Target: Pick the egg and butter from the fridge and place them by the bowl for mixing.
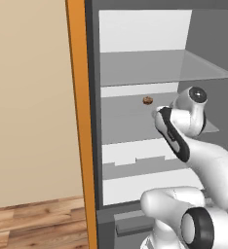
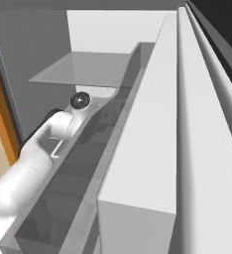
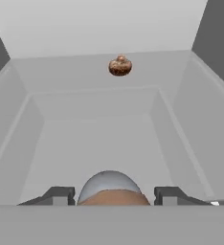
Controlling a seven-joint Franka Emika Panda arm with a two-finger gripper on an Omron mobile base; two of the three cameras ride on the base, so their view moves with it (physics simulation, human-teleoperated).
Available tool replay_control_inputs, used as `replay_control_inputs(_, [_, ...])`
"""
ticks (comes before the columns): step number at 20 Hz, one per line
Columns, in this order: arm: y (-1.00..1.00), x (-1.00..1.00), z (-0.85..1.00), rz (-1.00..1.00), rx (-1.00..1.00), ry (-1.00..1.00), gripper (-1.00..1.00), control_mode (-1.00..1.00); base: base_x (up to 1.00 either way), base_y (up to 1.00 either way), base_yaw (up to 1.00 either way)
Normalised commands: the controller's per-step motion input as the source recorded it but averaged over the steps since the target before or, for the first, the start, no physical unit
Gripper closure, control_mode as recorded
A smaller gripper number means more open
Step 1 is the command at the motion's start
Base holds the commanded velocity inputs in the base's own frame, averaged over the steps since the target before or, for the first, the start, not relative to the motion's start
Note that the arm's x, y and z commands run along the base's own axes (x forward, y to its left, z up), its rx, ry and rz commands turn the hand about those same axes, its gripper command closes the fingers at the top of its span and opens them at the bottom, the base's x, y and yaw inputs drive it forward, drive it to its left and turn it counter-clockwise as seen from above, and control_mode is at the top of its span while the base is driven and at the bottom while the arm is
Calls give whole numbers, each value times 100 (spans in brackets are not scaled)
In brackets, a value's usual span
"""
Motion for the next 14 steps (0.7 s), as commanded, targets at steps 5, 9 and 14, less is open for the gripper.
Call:
replay_control_inputs(5, [31,-100,72,0,3,0,100,-100,0,0,0])
replay_control_inputs(9, [35,-100,59,0,2,3,100,-100,0,0,0])
replay_control_inputs(14, [41,-100,40,0,0,1,100,-100,0,0,0])
